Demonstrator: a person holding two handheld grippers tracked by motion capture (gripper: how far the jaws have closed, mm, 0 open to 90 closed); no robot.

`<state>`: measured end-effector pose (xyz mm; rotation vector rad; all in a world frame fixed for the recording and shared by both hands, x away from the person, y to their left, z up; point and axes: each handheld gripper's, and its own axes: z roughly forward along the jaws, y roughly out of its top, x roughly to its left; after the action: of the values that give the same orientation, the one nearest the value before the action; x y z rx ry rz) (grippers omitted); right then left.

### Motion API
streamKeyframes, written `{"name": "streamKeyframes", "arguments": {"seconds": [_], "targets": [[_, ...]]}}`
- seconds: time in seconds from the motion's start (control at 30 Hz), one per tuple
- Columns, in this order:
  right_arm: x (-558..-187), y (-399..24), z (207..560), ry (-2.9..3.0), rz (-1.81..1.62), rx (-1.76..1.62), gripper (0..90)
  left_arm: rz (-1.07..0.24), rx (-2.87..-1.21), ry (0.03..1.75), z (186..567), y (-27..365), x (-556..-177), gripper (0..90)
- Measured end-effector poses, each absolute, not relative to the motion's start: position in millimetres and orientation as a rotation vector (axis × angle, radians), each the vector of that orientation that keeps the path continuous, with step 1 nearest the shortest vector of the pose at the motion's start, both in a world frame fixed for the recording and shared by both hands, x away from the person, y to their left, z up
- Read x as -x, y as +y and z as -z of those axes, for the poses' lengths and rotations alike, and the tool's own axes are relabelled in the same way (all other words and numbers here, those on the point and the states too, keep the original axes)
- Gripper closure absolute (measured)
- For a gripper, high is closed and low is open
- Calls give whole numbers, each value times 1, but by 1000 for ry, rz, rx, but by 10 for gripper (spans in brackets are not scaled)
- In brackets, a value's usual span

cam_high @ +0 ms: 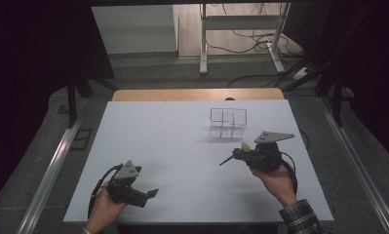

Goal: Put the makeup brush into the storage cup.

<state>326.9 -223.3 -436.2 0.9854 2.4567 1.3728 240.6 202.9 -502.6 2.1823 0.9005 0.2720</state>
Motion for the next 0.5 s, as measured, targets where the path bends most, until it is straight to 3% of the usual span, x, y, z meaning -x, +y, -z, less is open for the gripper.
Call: {"name": "streamKeyframes", "arguments": {"seconds": [0.5], "targets": [[-342,-233,426,2440,-1358,-1007,837,-253,-2166,913,503,209,-236,2]]}}
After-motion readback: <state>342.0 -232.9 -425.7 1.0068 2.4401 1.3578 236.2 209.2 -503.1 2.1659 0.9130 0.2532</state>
